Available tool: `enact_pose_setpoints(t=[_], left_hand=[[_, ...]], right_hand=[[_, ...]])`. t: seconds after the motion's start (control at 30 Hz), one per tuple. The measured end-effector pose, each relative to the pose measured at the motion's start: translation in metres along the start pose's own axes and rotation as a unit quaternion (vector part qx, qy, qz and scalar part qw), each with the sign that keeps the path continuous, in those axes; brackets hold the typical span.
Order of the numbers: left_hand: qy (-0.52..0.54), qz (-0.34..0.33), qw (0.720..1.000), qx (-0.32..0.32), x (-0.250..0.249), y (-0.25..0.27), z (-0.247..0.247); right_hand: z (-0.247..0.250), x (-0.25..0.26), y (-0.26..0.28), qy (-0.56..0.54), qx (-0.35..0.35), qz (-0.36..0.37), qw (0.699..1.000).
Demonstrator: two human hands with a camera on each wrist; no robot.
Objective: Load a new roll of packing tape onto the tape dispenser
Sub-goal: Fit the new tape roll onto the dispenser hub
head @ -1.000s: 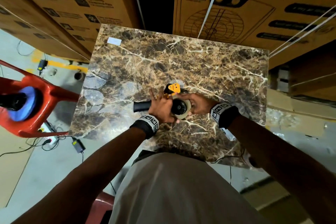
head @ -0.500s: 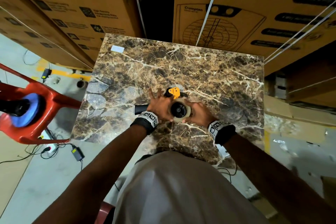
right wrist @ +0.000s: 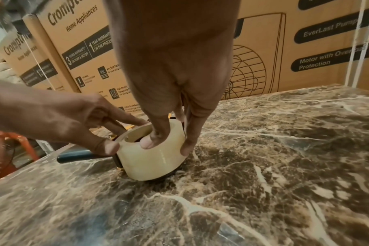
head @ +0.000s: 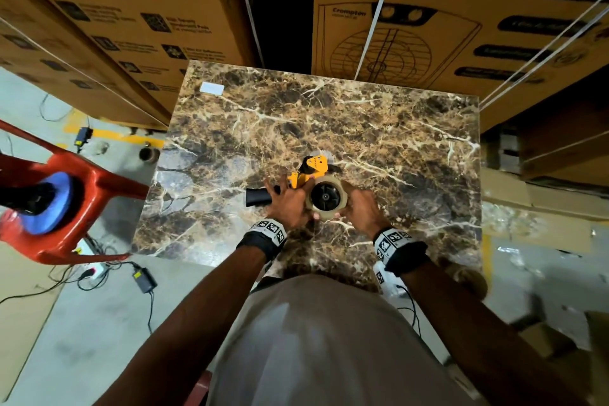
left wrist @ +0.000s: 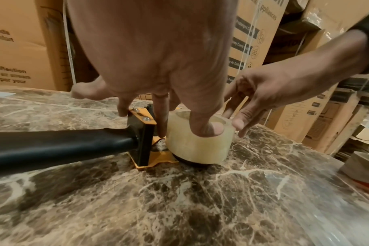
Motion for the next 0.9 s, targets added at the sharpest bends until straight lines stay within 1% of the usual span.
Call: enact_pose_setpoints(t=[0.3, 0.4, 0.47, 0.53, 0.63, 0.67, 0.73, 0.8, 0.9], left_hand=[[-0.008, 0.035, 0.999, 0.011, 0.001, -0.004, -0.003], [-0.015, 0.040, 0.998, 0.035, 0.002, -0.006, -0.001], [-0.017, 0.034, 0.998, 0.047, 0.004, -0.009, 0.004], [-0.029, 0.027, 0.998, 0.053, 0.005, -0.011, 0.013], [-0.076, 0.000, 0.994, 0.075, -0.002, -0.008, 0.022], [-0.099, -0.012, 0.993, 0.071, -0.006, -0.007, 0.025], [-0.112, -0.029, 0.993, 0.034, -0.011, -0.005, 0.028], [-0.071, -0.036, 0.997, 0.004, -0.009, -0.003, 0.023], [-0.034, -0.036, 0.999, 0.004, -0.006, -0.001, 0.012]], right_hand=[[-0.010, -0.007, -0.008, 0.017, 0.015, -0.072, 0.997], [-0.005, -0.004, 0.000, 0.013, 0.006, -0.082, 0.997], [-0.001, -0.001, 0.010, 0.013, -0.002, -0.089, 0.996], [0.001, 0.003, 0.016, -0.010, -0.007, -0.096, 0.995], [-0.002, 0.003, 0.020, -0.045, -0.006, -0.103, 0.994], [-0.004, 0.000, 0.021, -0.055, -0.001, -0.106, 0.993], [-0.001, -0.008, 0.021, -0.076, -0.007, -0.107, 0.991], [0.002, -0.014, 0.018, -0.107, -0.020, -0.102, 0.989], [-0.006, -0.015, 0.010, -0.110, 0.005, -0.088, 0.990]])
Point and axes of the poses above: each hand's wrist, its own y-axis away from the middle knuckle, its own z-axis out of the back of the hand, x = y × z, the point moved 10 cm from there along -y, towards the middle knuckle, and after that the axes turned 14 degrees about -z, right-handed, at the moved point
